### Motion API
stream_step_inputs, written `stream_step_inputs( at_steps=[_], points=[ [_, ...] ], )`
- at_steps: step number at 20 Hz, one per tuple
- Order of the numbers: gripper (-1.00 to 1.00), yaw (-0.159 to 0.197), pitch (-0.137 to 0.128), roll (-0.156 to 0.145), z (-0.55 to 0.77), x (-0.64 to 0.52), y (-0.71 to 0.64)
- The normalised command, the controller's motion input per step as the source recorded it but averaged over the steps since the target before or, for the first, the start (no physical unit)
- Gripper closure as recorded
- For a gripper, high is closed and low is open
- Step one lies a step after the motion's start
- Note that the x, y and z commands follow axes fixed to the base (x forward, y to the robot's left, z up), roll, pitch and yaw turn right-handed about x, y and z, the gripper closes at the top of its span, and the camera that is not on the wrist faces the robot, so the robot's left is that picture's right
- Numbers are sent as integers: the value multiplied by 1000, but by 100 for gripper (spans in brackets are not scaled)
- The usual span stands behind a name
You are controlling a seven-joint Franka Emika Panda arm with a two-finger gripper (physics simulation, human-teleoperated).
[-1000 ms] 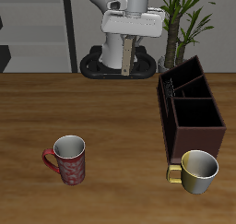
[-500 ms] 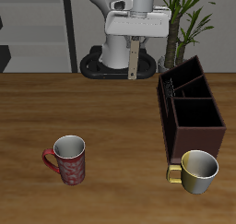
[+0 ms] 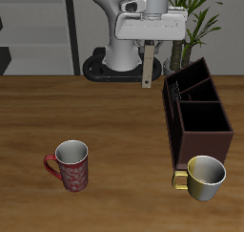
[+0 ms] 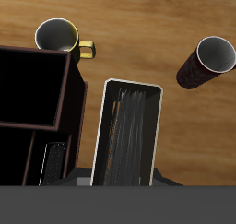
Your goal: Place the black book into the left desk caddy's front compartment and place the yellow book into the left desk caddy's right compartment and place the red mug into the left desk caddy's left compartment
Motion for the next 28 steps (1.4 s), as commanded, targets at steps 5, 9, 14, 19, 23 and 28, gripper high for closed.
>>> stream_step_inputs(
  at_steps=[5,9,14,19,23,28],
  points=[
    [100,-8,-7,-27,70,401,101],
    [100,-8,19,2,24,337,146],
    [100,-30,-5,11,103,308,308],
    [100,35,-32,8,83,229,291],
    [100,-2,1,3,62,212,176],
    [100,10,-17,33,47,66,305]
  ],
)
